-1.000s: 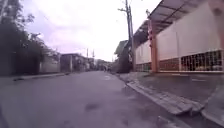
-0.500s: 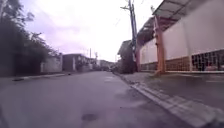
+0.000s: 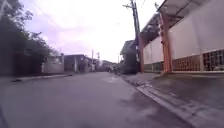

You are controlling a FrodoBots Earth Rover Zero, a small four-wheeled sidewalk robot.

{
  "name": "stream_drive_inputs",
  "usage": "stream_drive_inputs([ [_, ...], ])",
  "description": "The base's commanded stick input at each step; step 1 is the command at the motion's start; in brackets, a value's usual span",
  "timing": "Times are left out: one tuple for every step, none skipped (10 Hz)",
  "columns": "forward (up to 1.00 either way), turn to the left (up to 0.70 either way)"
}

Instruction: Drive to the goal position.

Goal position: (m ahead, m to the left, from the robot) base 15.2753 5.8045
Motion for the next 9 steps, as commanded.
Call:
stream_drive_inputs([
  [0.7, 0.0],
  [0.7, 0.0],
  [0.7, -0.35],
  [0.7, -0.35],
  [0.7, -0.35],
  [0.7, -0.22],
  [0.7, 0.0],
  [0.7, 0.0],
  [0.7, 0.0],
])
